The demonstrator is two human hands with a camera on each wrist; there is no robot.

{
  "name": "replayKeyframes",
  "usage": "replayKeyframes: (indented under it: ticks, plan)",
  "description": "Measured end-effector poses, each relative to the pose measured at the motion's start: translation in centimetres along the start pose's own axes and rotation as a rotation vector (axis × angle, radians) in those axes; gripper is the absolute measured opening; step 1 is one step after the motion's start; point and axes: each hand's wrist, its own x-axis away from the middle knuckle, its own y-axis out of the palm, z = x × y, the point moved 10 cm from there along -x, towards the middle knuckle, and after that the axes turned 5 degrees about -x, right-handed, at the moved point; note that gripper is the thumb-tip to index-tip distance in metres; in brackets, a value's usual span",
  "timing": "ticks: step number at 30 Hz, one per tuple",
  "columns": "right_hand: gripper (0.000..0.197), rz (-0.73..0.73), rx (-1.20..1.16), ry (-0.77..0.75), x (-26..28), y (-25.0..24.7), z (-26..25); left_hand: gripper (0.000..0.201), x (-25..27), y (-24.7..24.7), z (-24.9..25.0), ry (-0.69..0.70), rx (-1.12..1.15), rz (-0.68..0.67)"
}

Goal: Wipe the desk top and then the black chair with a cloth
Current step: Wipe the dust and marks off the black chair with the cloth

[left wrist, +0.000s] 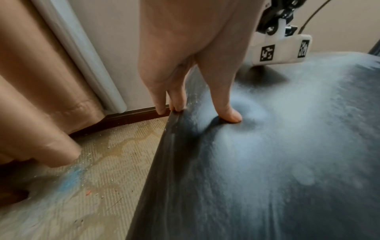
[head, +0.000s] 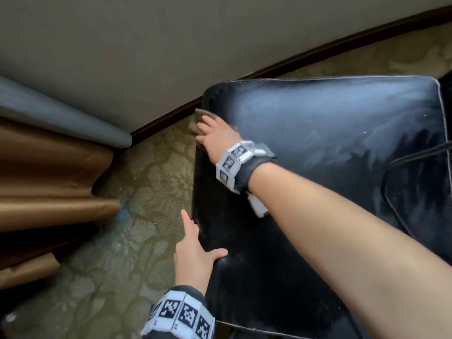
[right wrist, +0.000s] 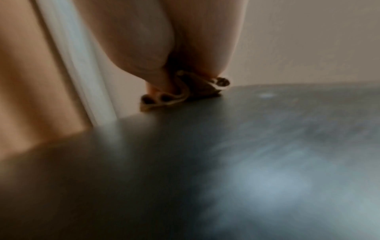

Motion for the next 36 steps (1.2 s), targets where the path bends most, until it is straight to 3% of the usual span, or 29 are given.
replayKeyframes:
  ticks: [2,5,7,9,11,13,15,17,19,21,23,25,26,29,31,33,36]
  plan:
    - [0.032,-0.019,-0.133,-0.032,3.4,2.5,-4.3,0.128,-0.3,0.2,-0.3,0.010,0.039,-0.009]
    - [0.029,-0.011,-0.219,-0.301,12.1,5.9,-11.6,0.112,0.3,-0.1,-0.9,0.034,0.104,-0.030]
    - [0.031,0.074,-0.212,-0.426,15.2,5.9,-11.0,0.098,1.4,-1.0,-2.1,0.037,0.117,-0.015]
    - [0.045,0.138,-0.187,-0.306,15.8,5.0,-6.1,0.086,2.4,-2.0,-2.9,0.073,0.062,0.019]
    - [0.060,0.192,-0.279,0.005,16.2,4.1,-1.2,0.078,3.2,-2.9,-2.7,0.119,-0.042,0.065]
    - [0.055,0.260,-0.315,0.141,17.9,5.1,-2.4,0.070,3.8,-3.8,-1.0,0.176,-0.098,0.128]
    - [0.045,0.154,-0.312,0.048,21.0,10.3,-10.1,0.065,4.2,-4.0,1.5,0.230,-0.135,0.146]
    - [0.053,0.022,-0.295,0.013,24.3,15.3,-16.2,0.063,4.7,-3.3,4.1,0.282,-0.188,0.110]
    - [0.057,0.004,-0.346,0.031,24.8,16.2,-16.3,0.063,5.2,-1.8,6.3,0.359,-0.251,0.049]
    - [0.043,0.007,-0.433,0.010,24.5,13.4,-12.7,0.067,5.4,0.4,7.4,0.438,-0.335,-0.038]
    - [0.038,0.243,-0.372,0.123,25.3,9.3,-6.8,0.068,5.2,2.0,7.3,0.443,-0.373,-0.107]
    - [0.042,0.338,-0.343,0.264,26.9,8.3,-4.4,0.068,5.2,2.9,7.0,0.442,-0.412,-0.121]
    - [0.041,0.384,-0.294,0.281,28.1,9.2,-5.8,0.067,5.2,3.2,7.0,0.445,-0.436,-0.115]
    - [0.041,0.315,-0.194,0.216,32.3,14.1,-13.1,0.063,4.9,3.6,7.0,0.411,-0.524,-0.109]
    - [0.040,0.345,-0.184,0.193,35.4,14.6,-12.5,0.063,4.7,3.7,6.8,0.390,-0.578,-0.117]
    - [0.058,0.444,-0.265,0.441,39.8,12.9,-5.4,0.070,4.5,3.8,6.5,0.394,-0.577,-0.121]
    - [0.099,0.526,-0.332,1.078,50.0,13.1,4.7,0.093,4.7,4.1,5.9,0.366,-0.631,-0.132]
